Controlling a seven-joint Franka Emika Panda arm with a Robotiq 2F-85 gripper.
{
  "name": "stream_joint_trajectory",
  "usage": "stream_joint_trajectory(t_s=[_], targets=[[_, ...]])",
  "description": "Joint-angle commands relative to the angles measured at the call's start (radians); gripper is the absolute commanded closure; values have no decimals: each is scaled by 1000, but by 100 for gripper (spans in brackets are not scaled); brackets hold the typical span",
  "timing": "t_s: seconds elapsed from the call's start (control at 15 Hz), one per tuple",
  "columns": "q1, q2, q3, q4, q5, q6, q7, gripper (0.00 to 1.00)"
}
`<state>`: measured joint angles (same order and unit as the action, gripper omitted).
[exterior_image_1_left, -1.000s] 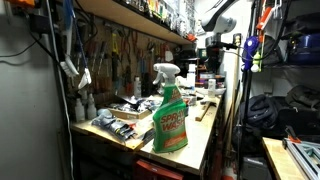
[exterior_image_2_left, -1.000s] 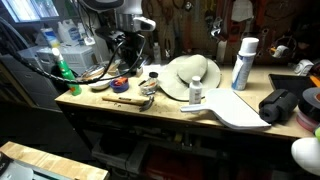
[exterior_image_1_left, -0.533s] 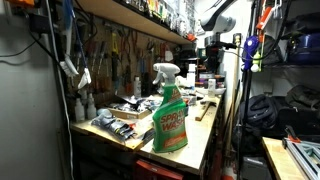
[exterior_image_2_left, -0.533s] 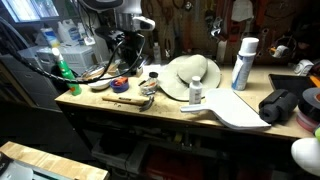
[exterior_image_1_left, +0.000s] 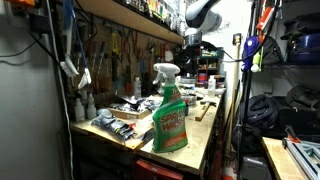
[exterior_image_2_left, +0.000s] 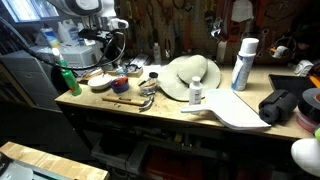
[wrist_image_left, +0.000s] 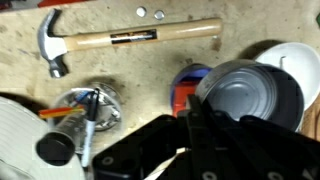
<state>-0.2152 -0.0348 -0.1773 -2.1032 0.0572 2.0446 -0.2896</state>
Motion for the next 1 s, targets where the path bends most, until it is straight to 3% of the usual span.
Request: stream_joint_trajectory(t_s=[0.0,0.07,0.13,0.4,0.73,0.93], targets=[[66,-15,44,-64,-4,68,-94,99],[73,-8,45,-62,8,64,-150,99],[71,2,43,-28,0,38,-60,96],[79,7,46,-38,1,43,-122,99],[118,16,91,-108,-140,218,-44,99],[138,26,112,-136,-245,251,1,99]])
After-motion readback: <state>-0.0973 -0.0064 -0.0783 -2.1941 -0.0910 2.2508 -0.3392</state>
